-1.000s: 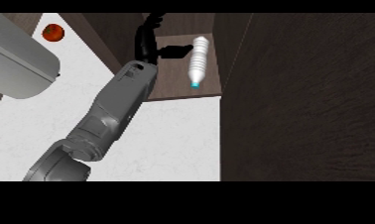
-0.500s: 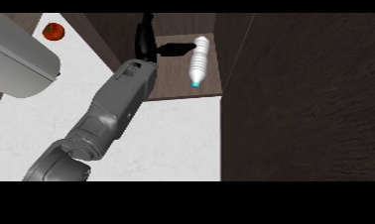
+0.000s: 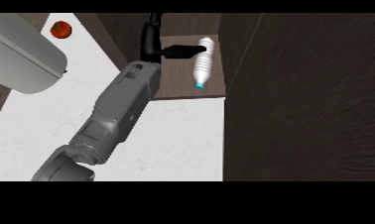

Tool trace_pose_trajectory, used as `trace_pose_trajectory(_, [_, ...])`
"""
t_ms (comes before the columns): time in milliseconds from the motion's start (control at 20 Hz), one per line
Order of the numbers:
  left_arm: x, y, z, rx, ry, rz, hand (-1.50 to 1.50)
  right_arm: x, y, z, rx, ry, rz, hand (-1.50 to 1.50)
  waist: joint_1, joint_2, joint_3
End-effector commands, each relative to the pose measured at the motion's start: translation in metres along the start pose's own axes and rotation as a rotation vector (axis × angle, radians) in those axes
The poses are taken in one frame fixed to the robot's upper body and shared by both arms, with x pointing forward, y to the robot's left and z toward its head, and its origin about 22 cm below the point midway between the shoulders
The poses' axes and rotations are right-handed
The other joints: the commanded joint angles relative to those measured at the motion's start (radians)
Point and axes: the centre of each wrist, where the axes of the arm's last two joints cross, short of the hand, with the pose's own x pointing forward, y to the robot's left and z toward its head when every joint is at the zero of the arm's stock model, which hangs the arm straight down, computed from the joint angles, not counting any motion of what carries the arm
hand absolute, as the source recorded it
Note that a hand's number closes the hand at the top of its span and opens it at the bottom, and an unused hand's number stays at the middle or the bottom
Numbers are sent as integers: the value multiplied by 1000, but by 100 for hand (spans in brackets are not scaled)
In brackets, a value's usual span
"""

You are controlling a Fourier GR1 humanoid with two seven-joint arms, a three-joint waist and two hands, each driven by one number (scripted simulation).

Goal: Pick up the bottled water, place it into the cabinet and close the cabinet

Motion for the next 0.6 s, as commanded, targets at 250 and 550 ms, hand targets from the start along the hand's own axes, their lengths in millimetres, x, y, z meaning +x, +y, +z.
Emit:
trace_pose_trajectory(250, [-26, 35, 20, -31, -56, 122, -150, 8, 8, 4, -53, -6, 5, -150, 66, -27, -4])
trace_pose_trajectory(550, [-21, 21, 32, -63, -60, 205, -150, 2, -1, 9, -86, 6, 9, -150, 89, -34, -3])
